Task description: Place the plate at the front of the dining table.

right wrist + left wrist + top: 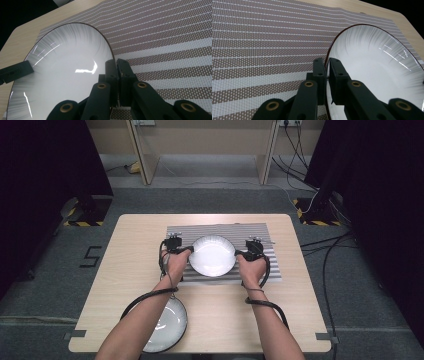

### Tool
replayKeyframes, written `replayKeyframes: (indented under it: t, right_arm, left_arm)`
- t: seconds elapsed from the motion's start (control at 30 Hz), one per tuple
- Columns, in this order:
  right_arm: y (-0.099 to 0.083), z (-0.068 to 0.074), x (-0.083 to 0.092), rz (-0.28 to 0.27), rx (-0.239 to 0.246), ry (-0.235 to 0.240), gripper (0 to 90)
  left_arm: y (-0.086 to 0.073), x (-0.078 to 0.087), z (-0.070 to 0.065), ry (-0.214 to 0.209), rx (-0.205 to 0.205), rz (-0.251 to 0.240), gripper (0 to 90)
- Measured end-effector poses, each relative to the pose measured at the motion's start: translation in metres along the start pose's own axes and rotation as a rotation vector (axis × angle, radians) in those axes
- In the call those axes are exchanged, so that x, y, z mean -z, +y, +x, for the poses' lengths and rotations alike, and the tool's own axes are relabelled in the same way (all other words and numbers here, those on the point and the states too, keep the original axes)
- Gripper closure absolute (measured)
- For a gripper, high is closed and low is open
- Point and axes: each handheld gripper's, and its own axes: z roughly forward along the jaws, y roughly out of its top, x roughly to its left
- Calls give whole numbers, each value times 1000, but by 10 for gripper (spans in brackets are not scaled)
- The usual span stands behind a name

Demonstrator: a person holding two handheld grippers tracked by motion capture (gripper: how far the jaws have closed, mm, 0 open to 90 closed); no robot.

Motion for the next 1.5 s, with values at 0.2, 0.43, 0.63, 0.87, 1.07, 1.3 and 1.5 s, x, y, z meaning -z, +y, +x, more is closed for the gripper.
replayKeyframes:
  t: [0.2,0.43,0.63,0.87,1.07,1.3,1.5]
  right_arm:
    - [-2,-1,-3,8,-5,-3,882]
    - [-2,-2,-6,7,8,-4,877]
    - [-3,-3,-9,19,2,-1,835]
    - [-5,-6,-9,16,17,6,709]
    - [-6,-16,1,-6,19,-8,623]
    - [-10,-28,21,-15,39,-4,547]
    - [-17,-36,41,-16,76,3,501]
  left_arm:
    - [-3,-4,2,5,-1,7,830]
    - [-6,-8,4,12,7,9,827]
    - [-8,-10,6,5,14,20,827]
    - [-7,-8,6,-46,27,9,664]
    - [-1,11,18,-27,-2,-38,537]
    - [-1,41,48,-54,-6,-51,488]
    - [-8,75,69,-93,-28,-45,423]
